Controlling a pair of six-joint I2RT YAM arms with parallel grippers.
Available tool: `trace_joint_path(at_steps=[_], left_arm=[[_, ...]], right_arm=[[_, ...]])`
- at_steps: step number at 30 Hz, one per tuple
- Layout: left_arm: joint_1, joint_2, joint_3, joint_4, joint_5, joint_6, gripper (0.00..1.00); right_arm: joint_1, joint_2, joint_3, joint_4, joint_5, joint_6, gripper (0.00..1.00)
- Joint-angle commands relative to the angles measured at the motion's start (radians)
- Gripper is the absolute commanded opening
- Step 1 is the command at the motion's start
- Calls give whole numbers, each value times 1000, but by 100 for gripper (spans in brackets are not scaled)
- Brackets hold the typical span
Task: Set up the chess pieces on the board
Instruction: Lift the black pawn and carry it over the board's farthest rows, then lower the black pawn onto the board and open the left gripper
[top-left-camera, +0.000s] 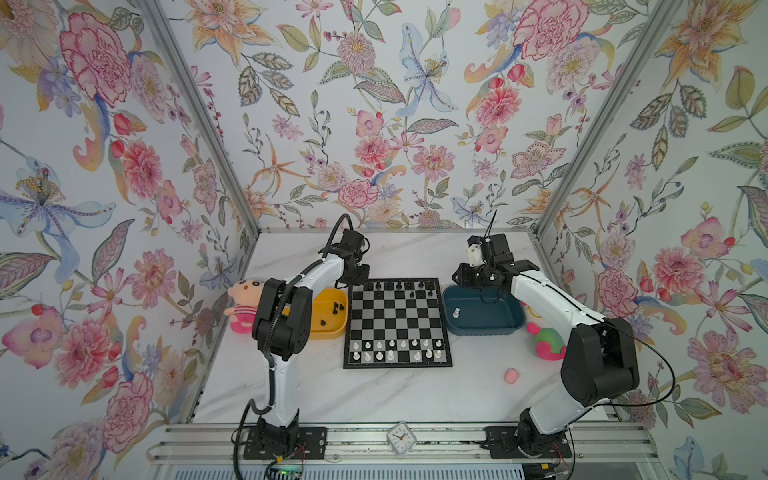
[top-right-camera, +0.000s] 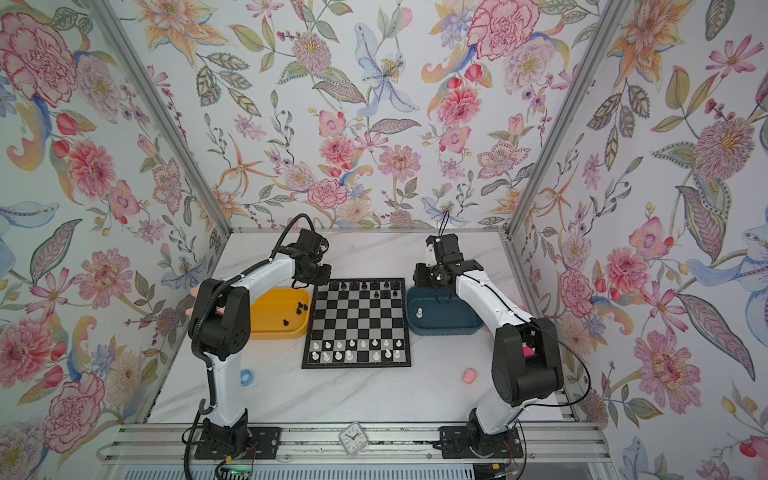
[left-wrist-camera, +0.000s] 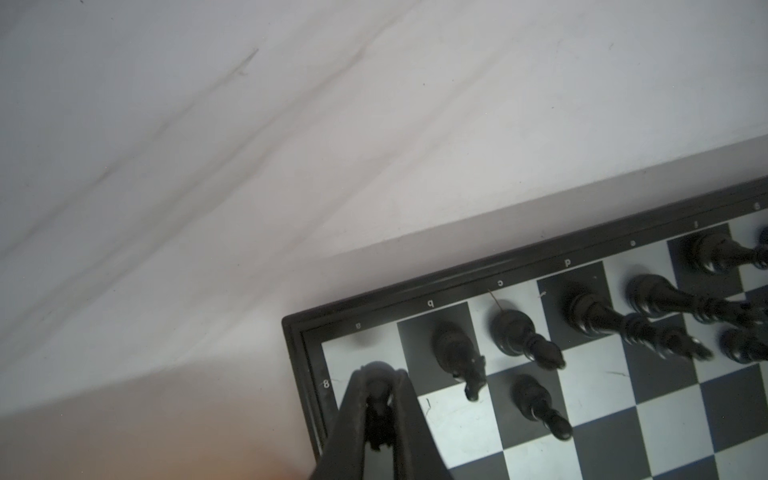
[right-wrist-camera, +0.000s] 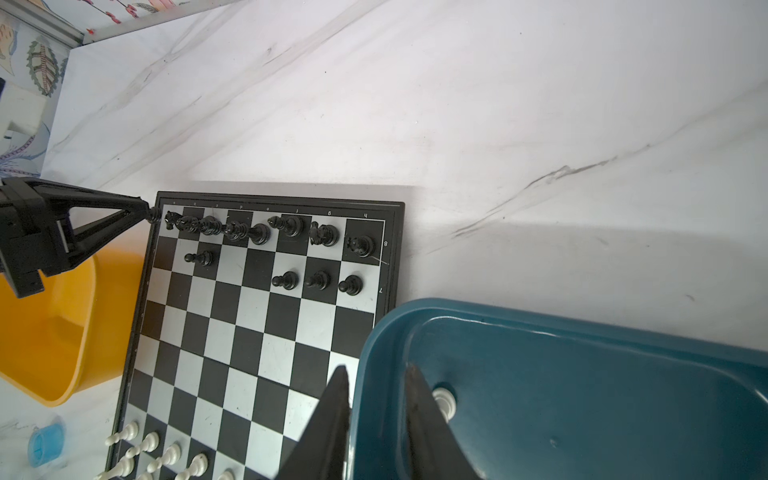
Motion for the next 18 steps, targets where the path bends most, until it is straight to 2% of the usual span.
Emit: trace_joint_path(at_steps=[1,18], left_arm=[[-7,31,37,-36,-20,-7,3],[-6,62,41,-37,-43,-13,6]], right_arm=[[-4,-2,-9,5,-12,13,26],[-4,-4,-12,4,-10,18,25]])
